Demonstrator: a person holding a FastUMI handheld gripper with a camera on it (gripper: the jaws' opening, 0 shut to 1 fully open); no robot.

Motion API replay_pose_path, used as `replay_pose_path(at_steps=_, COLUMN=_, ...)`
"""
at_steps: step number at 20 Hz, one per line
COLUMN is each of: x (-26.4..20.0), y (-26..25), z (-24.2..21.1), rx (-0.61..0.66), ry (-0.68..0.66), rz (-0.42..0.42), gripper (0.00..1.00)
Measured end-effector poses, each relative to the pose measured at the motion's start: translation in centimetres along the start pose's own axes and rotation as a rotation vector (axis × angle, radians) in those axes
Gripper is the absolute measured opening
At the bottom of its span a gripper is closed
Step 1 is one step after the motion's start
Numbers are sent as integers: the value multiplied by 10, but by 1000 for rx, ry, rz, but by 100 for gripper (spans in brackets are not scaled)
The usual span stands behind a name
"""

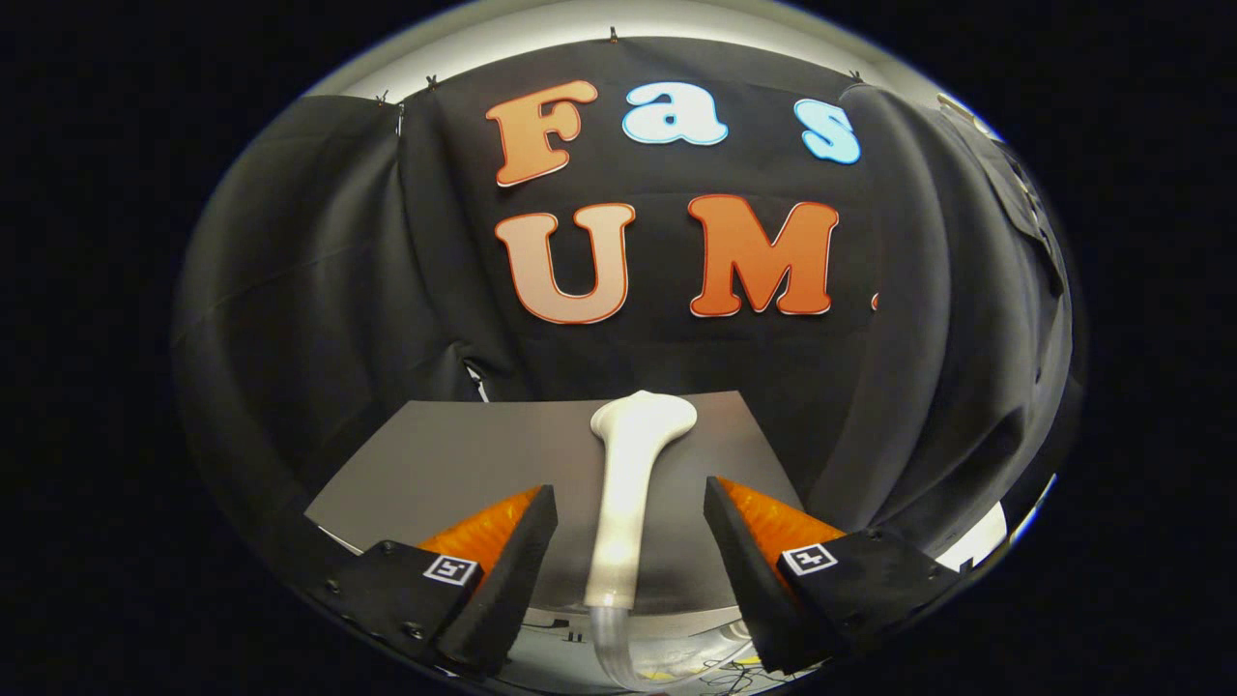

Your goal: Iron the clothes twice with a garment steamer, once on the left side and once on the right side.

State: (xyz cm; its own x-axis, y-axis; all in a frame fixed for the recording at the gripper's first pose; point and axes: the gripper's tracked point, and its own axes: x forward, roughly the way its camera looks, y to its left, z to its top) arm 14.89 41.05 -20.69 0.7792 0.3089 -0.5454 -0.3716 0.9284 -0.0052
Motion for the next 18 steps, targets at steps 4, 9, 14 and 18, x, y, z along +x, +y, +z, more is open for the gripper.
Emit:
replay_pose_path(at_steps=4, x=37, y=-1, z=-14, rx=12, ry=98, rz=-20, gripper=99)
replay_pose_path(at_steps=9, x=67, y=-5, z=-28, rx=20, ry=183, rz=-49, gripper=92)
replay_pose_path(at_steps=14, x=78, y=1, z=-36, rx=-6, ry=223, rz=-49, gripper=74)
replay_pose_path(at_steps=18, x=83, y=-1, z=-41, rx=-14, ry=246, rz=-63, gripper=68)
